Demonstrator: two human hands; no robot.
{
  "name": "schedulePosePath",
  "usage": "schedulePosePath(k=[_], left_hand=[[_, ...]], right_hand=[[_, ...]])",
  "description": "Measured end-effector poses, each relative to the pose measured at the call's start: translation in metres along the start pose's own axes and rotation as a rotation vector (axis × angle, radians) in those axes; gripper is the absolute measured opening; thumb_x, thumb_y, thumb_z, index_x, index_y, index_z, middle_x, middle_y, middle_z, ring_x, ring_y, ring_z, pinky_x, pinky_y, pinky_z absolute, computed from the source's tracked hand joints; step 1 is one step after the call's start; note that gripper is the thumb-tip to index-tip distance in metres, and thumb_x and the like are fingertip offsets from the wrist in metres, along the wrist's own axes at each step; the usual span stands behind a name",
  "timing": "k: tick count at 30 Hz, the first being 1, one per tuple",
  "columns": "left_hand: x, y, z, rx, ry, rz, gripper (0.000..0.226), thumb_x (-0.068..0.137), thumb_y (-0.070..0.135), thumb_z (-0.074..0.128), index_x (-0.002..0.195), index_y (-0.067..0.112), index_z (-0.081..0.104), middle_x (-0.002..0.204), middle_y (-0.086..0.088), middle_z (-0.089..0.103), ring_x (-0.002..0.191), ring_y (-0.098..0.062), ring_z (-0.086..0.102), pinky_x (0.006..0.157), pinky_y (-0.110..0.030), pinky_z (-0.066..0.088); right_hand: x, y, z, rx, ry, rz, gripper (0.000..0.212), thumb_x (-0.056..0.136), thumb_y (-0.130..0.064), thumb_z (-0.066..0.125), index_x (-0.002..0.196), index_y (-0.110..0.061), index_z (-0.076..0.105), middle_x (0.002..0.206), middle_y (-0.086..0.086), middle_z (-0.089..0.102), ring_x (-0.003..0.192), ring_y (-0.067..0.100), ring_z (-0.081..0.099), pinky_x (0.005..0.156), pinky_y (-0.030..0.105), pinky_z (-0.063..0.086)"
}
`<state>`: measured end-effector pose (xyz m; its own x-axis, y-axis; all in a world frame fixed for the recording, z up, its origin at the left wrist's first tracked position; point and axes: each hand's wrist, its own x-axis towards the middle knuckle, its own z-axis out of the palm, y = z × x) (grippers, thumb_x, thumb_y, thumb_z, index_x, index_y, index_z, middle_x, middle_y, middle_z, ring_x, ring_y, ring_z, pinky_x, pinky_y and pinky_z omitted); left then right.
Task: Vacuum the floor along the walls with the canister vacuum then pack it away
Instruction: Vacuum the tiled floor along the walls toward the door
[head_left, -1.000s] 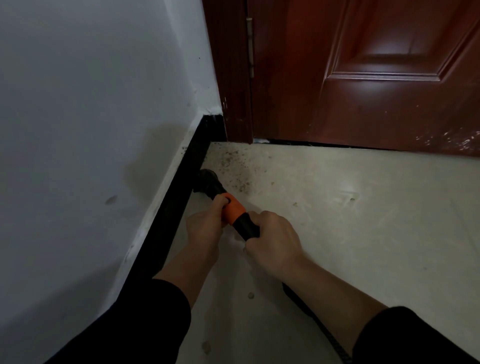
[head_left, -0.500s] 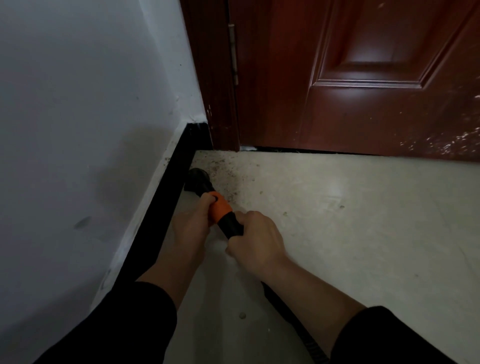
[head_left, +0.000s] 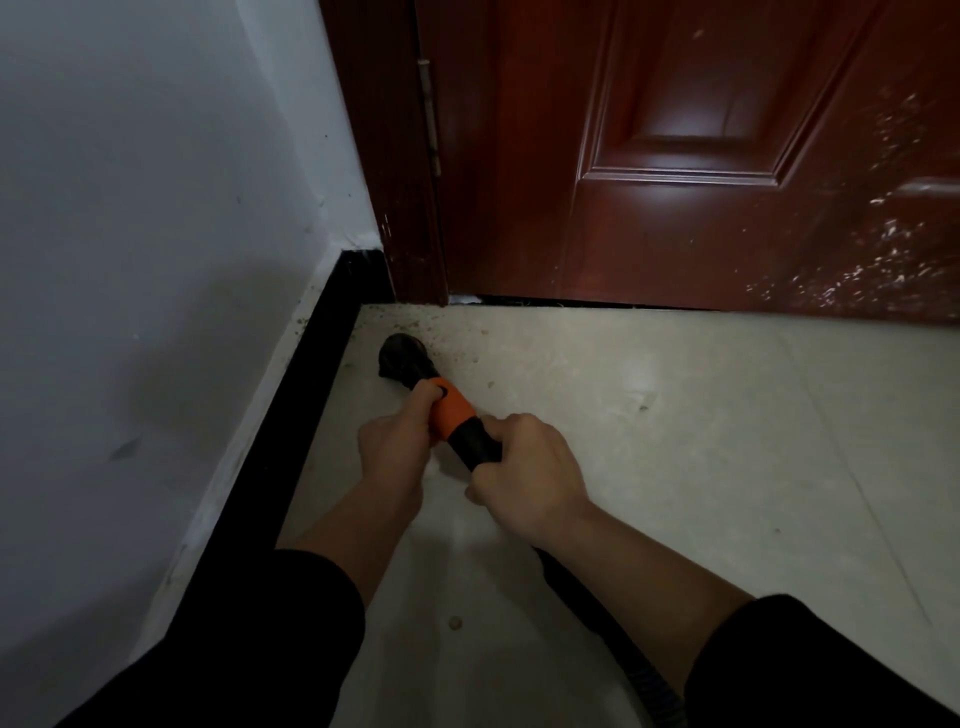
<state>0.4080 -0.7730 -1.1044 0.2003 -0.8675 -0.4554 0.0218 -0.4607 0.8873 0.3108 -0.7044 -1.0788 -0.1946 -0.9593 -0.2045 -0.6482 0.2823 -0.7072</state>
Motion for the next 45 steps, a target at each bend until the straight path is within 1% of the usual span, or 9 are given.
schedulePosePath(k=[8,12,16,22,26,28,32,42,45], left_hand=[[-0.014,-0.006,0.005,-0.008,-0.034,-0.021,0.027,0.080,0.033,0.072,0.078,0.009,0.061,0.079,-0.013,0.056,0.073,-0.021,0.049,0.057,-0.030,0.039],[-0.021,-0.009,0.009,-0.013,-0.061,-0.039,0.029,0.081,0.033,0.072,0.075,0.008,0.060,0.075,-0.011,0.055,0.068,-0.018,0.048,0.059,-0.030,0.040],[-0.032,-0.012,0.016,-0.009,-0.078,-0.062,0.030,0.080,0.032,0.073,0.071,0.008,0.058,0.071,-0.009,0.053,0.063,-0.016,0.046,0.056,-0.028,0.039],[-0.044,-0.018,0.026,0.022,-0.082,-0.077,0.031,0.080,0.032,0.074,0.073,0.005,0.061,0.076,-0.011,0.058,0.068,-0.019,0.050,0.058,-0.029,0.040],[-0.047,-0.017,0.024,0.030,-0.093,-0.072,0.031,0.079,0.031,0.074,0.071,0.006,0.057,0.073,-0.012,0.052,0.062,-0.017,0.043,0.055,-0.029,0.037],[-0.046,-0.016,0.020,0.031,-0.083,-0.061,0.032,0.079,0.031,0.074,0.071,0.006,0.055,0.073,-0.013,0.049,0.059,-0.017,0.040,0.054,-0.028,0.035],[-0.042,-0.012,0.011,0.036,-0.050,-0.050,0.031,0.080,0.031,0.074,0.077,0.004,0.059,0.076,-0.014,0.053,0.062,-0.017,0.044,0.054,-0.028,0.037],[-0.042,-0.016,0.004,0.021,-0.054,-0.065,0.031,0.078,0.032,0.075,0.071,0.006,0.058,0.071,-0.013,0.050,0.054,-0.014,0.039,0.051,-0.027,0.035],[-0.049,-0.019,0.007,0.018,-0.068,-0.061,0.031,0.078,0.031,0.074,0.071,0.007,0.056,0.070,-0.012,0.048,0.056,-0.015,0.037,0.052,-0.027,0.034]], right_hand=[[-0.013,0.008,-0.012,-0.065,0.005,-0.005,0.022,0.073,-0.008,0.065,0.068,-0.021,0.049,0.061,-0.002,0.049,0.063,0.021,0.054,0.051,0.025,0.035],[-0.020,0.014,-0.019,-0.082,-0.002,-0.012,0.017,0.072,-0.007,0.064,0.069,-0.018,0.052,0.064,0.000,0.052,0.063,0.022,0.055,0.052,0.026,0.036],[-0.028,0.024,-0.028,-0.079,-0.015,-0.002,0.025,0.070,-0.002,0.059,0.062,-0.021,0.046,0.060,-0.001,0.048,0.057,0.018,0.048,0.048,0.025,0.030],[-0.037,0.038,-0.040,-0.050,-0.050,0.037,0.014,0.070,0.000,0.063,0.074,-0.013,0.060,0.058,-0.003,0.051,0.049,0.010,0.046,0.042,0.017,0.030],[-0.036,0.038,-0.042,-0.011,-0.076,0.059,0.017,0.069,-0.001,0.067,0.076,-0.016,0.062,0.059,-0.004,0.054,0.049,0.007,0.048,0.042,0.015,0.032],[-0.034,0.035,-0.039,0.004,-0.088,0.059,0.019,0.070,-0.002,0.070,0.083,-0.016,0.066,0.062,-0.003,0.057,0.051,0.006,0.049,0.042,0.013,0.032],[-0.031,0.027,-0.030,0.041,-0.102,0.073,0.030,0.071,-0.004,0.073,0.099,-0.013,0.072,0.077,0.007,0.067,0.063,0.016,0.059,0.051,0.019,0.042],[-0.033,0.025,-0.031,0.040,-0.128,0.073,0.036,0.070,-0.002,0.073,0.105,-0.012,0.074,0.085,0.011,0.072,0.076,0.022,0.067,0.062,0.024,0.049],[-0.038,0.028,-0.037,0.031,-0.129,0.074,0.035,0.071,-0.001,0.073,0.104,-0.013,0.074,0.084,0.010,0.072,0.076,0.022,0.067,0.060,0.022,0.048]])
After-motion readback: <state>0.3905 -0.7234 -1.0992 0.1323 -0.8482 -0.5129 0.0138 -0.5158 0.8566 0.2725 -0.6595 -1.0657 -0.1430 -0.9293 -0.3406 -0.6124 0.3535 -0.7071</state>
